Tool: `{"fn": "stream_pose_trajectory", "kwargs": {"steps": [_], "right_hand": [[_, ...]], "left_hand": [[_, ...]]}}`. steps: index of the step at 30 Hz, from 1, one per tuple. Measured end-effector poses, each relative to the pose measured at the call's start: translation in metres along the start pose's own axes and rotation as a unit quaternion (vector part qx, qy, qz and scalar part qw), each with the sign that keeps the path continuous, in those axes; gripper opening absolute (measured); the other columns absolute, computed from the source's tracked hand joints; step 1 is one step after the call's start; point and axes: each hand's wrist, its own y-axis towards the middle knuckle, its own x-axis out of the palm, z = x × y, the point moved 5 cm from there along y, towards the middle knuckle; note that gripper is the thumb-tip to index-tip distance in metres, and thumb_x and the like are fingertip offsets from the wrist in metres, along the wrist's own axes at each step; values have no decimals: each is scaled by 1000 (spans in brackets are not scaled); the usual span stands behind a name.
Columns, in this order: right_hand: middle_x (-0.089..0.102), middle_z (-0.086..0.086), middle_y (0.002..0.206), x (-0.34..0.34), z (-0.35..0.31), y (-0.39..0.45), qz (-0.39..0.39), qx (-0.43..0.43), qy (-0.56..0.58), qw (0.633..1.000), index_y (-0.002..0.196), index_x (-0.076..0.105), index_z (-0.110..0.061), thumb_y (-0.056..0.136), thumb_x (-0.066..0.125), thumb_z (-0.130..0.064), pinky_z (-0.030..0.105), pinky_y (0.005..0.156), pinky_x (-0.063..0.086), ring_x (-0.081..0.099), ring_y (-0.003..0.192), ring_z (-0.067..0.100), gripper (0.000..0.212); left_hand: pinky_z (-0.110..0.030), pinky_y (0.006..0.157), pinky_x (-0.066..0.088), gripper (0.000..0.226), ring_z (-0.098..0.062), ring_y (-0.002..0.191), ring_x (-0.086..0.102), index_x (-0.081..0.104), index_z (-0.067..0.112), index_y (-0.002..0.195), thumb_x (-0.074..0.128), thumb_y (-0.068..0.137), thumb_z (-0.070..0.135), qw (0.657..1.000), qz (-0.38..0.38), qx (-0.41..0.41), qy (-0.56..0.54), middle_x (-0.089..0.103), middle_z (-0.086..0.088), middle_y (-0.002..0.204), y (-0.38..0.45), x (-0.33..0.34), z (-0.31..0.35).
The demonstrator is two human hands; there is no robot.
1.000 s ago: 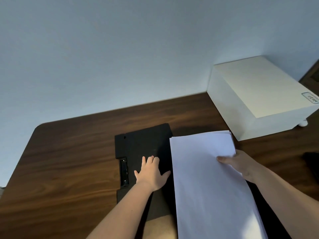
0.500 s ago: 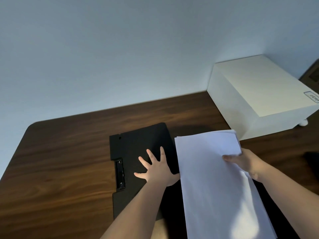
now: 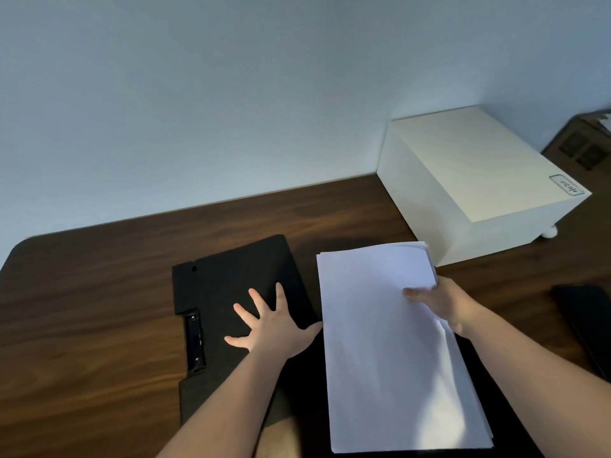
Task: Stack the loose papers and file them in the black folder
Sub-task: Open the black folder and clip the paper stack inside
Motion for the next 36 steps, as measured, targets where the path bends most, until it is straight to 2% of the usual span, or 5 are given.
{"fn": "stream_pose_trajectory", "kwargs": {"steps": [9,27,32,35,36], "right_hand": [[68,15,114,25,-4,7,-20,-11,-16,1000,121,62,-2,80,75,-17,47,94,52,65,103,36,45],[69,14,100,6,-6,6,-15,-9,18,1000,116,63,1,80,72,-1,44,91,50,65,94,35,37],[68,19,111,6,-5,5,-18,6,19,1000,115,63,0,81,73,-6,52,96,50,65,103,40,36],[68,19,112,8,-5,4,-22,9,11,1000,116,63,0,80,74,-10,54,97,50,65,103,39,39],[68,18,112,9,-6,3,-26,13,6,1000,116,63,-1,80,75,-12,54,97,49,64,104,39,40]], "left_hand": [[-76,107,11,103,-44,147,-19,-11,38,153,56,75,47,1000,-8,-2,-15,-19,-8,163,3,-5,-1],[-68,112,16,108,-50,147,-9,-9,23,155,58,78,57,999,-24,-11,22,-15,-17,163,-1,-7,11],[-51,112,36,83,-45,144,27,9,6,155,45,89,41,999,-38,20,33,9,-24,162,-2,-22,17],[-33,70,51,33,-27,95,64,62,4,103,41,92,27,997,-11,77,29,66,-15,113,-5,-44,20],[-30,61,47,25,-23,80,62,57,9,78,41,92,24,995,-6,93,30,64,-7,86,-7,-52,20]]}}
